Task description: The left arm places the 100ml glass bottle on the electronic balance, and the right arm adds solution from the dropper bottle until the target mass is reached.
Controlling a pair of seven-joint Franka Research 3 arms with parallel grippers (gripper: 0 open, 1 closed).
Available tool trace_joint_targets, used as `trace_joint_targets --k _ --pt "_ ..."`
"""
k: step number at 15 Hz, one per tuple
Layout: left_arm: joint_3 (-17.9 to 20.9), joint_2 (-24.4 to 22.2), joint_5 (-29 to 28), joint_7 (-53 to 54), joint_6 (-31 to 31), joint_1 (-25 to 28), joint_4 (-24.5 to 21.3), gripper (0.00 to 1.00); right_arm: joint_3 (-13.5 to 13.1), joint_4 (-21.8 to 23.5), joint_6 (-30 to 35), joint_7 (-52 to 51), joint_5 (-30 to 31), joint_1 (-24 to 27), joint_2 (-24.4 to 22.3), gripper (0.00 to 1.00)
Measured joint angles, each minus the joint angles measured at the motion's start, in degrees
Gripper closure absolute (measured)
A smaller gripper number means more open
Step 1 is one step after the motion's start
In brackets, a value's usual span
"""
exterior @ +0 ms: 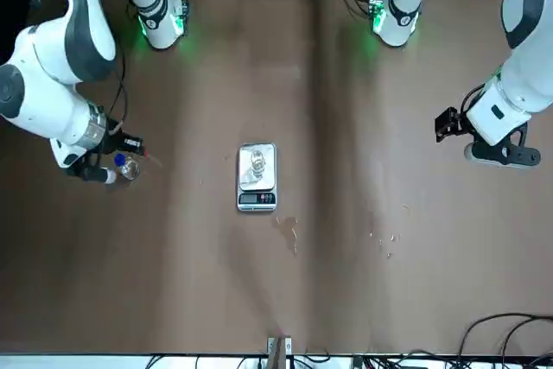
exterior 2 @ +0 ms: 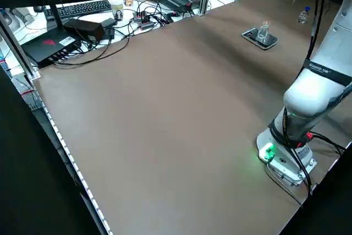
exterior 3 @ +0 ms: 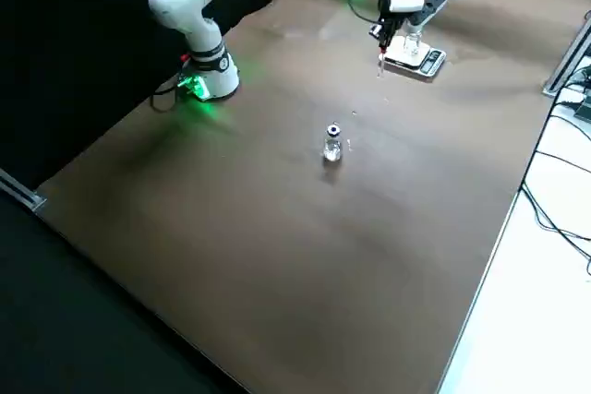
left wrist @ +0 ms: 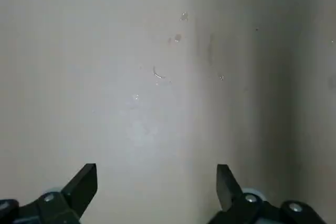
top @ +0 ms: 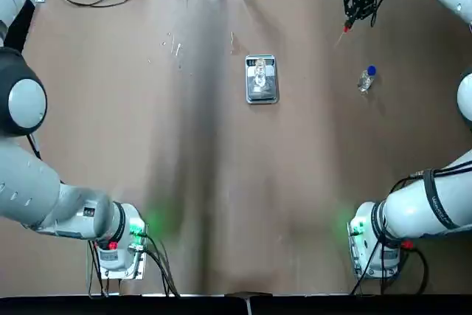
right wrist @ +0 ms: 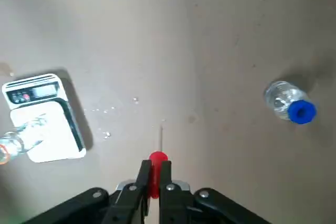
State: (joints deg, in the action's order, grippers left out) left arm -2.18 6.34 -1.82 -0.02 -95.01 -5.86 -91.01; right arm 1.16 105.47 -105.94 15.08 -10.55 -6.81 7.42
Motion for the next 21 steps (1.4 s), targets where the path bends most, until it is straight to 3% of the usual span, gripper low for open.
trace_joint_targets --k 11,21 --pt "0.1 0.1 0.0 0.0 0.0 0.3 0.0 0.00 0.1 -3.6 -0.6 9.3 -4.2 -9.1 0.1 0.90" --pt "0.1 0.1 0.0 0.0 0.0 0.4 0.0 0.00 0.1 -3.6 -8.3 16.5 -4.5 -16.3 3.1 0.90"
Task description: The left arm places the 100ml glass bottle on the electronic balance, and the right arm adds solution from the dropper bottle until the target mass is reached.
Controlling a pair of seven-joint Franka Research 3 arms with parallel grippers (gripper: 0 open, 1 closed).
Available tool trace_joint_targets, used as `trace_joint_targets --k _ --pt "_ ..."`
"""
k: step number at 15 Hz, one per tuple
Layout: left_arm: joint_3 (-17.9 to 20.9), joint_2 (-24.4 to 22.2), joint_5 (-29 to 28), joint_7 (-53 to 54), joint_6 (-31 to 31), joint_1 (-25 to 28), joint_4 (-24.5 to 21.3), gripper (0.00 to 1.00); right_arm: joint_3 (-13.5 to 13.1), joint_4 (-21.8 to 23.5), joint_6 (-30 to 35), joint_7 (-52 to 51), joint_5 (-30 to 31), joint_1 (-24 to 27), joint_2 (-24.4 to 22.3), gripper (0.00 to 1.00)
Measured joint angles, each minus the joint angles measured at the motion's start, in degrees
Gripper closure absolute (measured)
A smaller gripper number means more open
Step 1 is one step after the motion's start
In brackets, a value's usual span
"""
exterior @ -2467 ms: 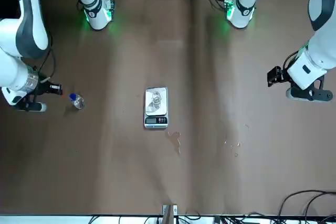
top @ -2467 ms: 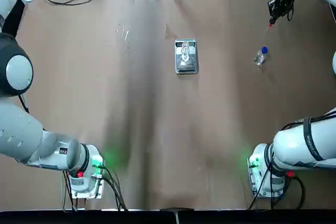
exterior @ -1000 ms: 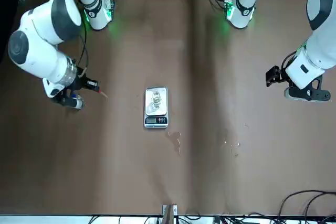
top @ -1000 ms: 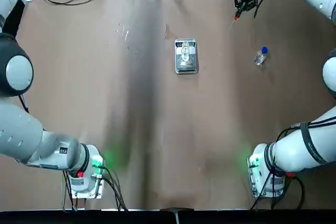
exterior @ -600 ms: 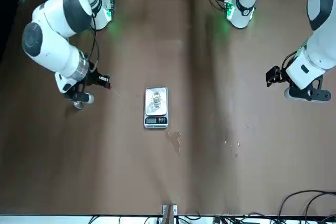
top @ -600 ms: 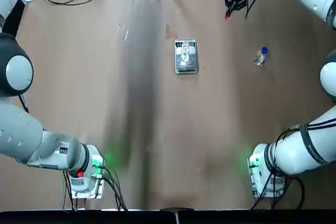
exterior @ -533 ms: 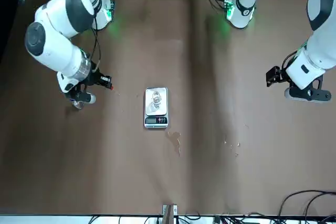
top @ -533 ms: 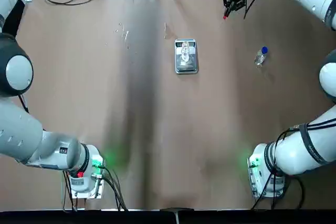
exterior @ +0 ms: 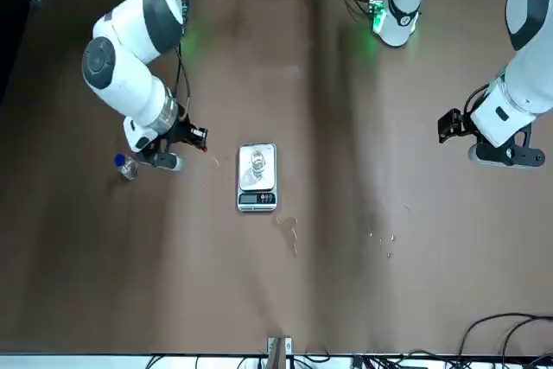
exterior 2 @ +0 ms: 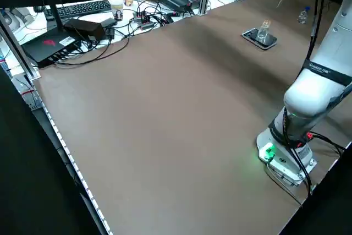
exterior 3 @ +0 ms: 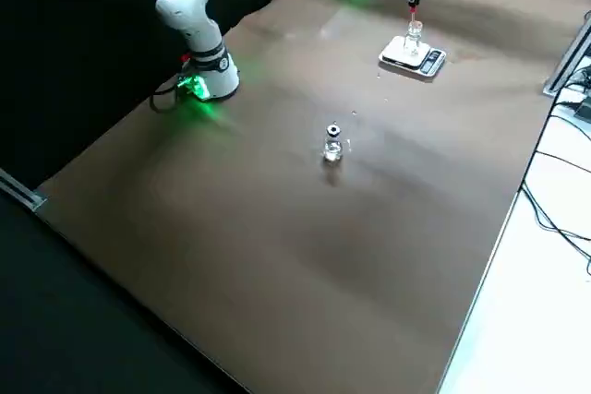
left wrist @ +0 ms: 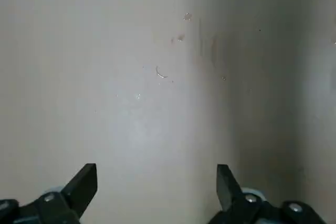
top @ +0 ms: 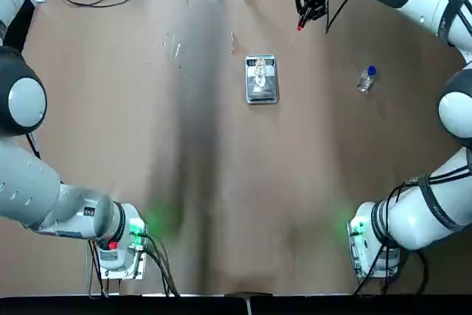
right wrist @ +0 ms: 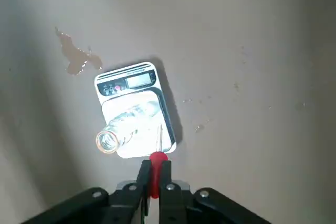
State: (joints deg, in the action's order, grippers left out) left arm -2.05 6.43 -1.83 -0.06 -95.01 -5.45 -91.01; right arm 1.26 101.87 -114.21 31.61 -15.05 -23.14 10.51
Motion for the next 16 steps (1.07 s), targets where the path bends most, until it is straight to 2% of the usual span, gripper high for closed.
trace_joint_targets --k 16 --pt "-0.1 0.0 0.0 0.0 0.0 -0.3 0.0 0.00 0.0 -1.8 -7.2 8.5 -1.1 -8.8 4.7 0.89"
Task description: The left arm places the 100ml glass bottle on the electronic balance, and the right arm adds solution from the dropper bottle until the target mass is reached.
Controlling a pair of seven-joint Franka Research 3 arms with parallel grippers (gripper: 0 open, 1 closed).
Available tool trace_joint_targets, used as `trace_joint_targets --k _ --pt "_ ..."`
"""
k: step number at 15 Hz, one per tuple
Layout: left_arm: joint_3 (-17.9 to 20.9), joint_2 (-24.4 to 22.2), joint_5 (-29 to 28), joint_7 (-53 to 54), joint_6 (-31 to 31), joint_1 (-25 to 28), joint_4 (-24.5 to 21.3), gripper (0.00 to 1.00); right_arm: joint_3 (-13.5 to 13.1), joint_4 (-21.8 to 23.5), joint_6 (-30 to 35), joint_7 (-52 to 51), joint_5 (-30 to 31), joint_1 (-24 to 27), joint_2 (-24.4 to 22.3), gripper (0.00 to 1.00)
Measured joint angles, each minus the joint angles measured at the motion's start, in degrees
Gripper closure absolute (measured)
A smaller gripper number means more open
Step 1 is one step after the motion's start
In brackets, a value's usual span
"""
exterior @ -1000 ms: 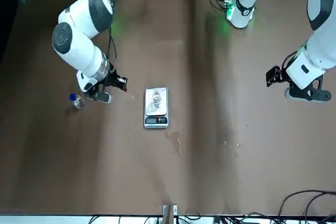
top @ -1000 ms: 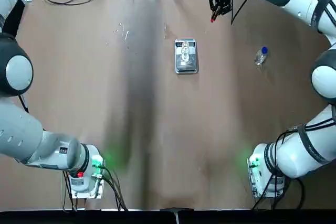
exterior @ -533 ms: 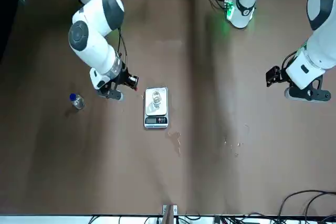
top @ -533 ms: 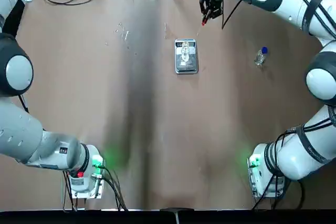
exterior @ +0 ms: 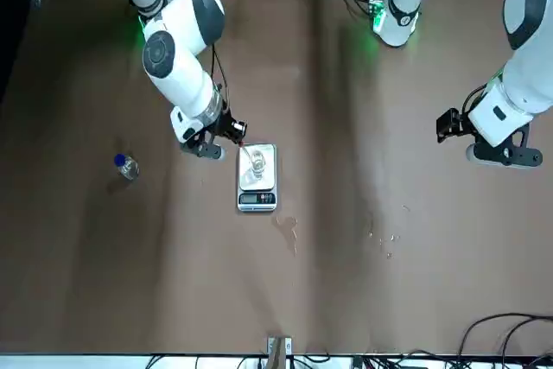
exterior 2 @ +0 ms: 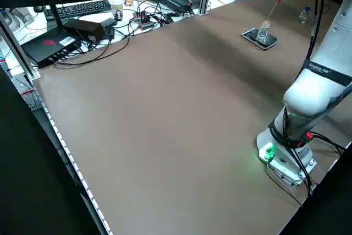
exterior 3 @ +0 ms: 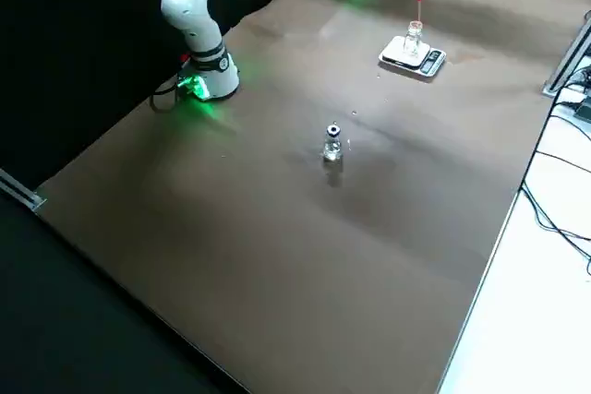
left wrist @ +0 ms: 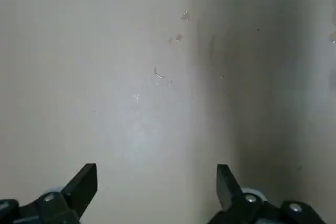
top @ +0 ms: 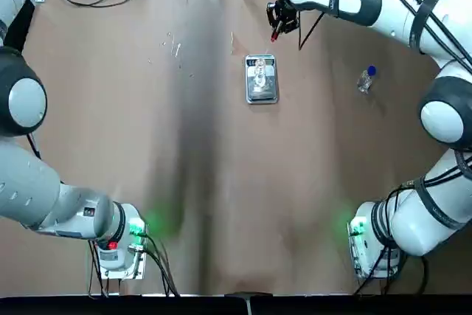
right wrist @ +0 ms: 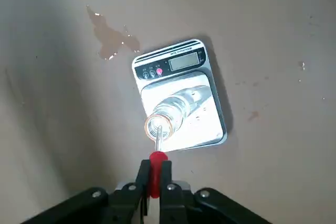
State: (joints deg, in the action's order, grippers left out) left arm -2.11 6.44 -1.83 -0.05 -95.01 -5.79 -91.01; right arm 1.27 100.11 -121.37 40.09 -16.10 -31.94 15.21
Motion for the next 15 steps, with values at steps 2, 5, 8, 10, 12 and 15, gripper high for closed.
trace_joint_targets --k 2,5,8,10,12,15 --pt "0.0 0.0 0.0 0.0 0.0 0.0 0.0 0.00 0.0 -0.1 -0.7 0.0 0.0 -0.1 0.4 0.89" --pt "0.0 0.0 0.0 0.0 0.0 0.0 0.0 0.00 0.0 -0.1 -0.8 0.0 0.0 -0.7 0.6 0.89" --pt "0.0 0.0 0.0 0.0 0.0 0.0 0.0 0.00 0.0 -0.1 -0.9 0.0 0.0 -1.4 1.1 0.89" --pt "0.0 0.0 0.0 0.0 0.0 0.0 0.0 0.00 0.0 -0.1 -1.0 0.0 0.0 -1.7 1.7 0.89" --pt "0.0 0.0 0.0 0.0 0.0 0.0 0.0 0.00 0.0 -0.1 -1.1 0.0 0.0 -1.9 2.1 0.89" --pt "0.0 0.0 0.0 0.0 0.0 0.0 0.0 0.00 0.0 -0.1 -1.1 0.0 0.0 -2.2 2.4 0.88"
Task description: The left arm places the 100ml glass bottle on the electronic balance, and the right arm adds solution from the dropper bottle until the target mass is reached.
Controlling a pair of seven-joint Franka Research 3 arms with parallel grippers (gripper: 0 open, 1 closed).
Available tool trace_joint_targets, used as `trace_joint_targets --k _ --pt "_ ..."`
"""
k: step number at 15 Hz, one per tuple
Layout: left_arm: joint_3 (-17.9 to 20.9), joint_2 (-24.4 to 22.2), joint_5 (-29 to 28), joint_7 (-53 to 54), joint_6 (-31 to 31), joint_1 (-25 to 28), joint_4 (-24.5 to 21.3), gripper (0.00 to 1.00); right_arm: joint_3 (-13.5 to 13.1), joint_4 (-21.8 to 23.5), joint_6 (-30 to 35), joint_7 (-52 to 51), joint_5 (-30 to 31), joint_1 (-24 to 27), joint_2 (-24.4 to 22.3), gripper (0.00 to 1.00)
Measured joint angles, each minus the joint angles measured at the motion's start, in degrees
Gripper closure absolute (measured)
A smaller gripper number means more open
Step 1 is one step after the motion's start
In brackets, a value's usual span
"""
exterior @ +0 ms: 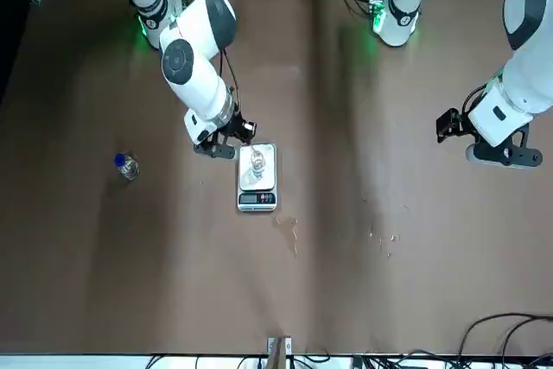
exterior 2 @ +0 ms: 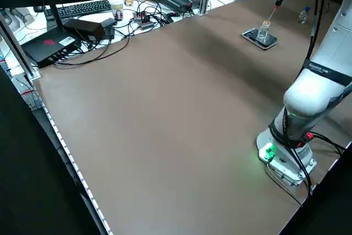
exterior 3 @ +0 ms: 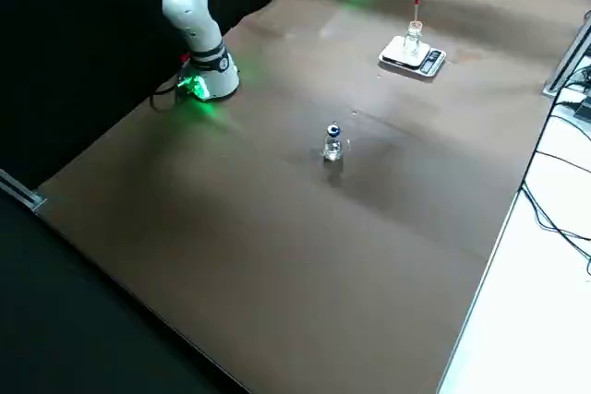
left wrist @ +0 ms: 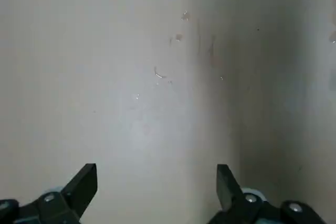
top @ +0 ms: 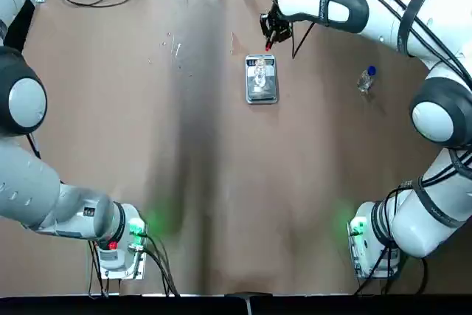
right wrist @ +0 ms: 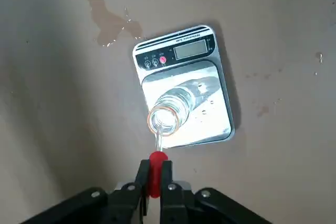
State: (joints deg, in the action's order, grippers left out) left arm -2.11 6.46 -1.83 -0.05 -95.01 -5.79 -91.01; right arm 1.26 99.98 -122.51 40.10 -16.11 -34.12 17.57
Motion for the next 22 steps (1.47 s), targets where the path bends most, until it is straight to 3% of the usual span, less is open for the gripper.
trace_joint_targets --k 22 --pt "0.0 0.0 0.0 0.0 0.0 0.0 0.0 0.00 -0.2 -0.1 -0.7 0.4 0.0 -0.1 0.5 0.96"
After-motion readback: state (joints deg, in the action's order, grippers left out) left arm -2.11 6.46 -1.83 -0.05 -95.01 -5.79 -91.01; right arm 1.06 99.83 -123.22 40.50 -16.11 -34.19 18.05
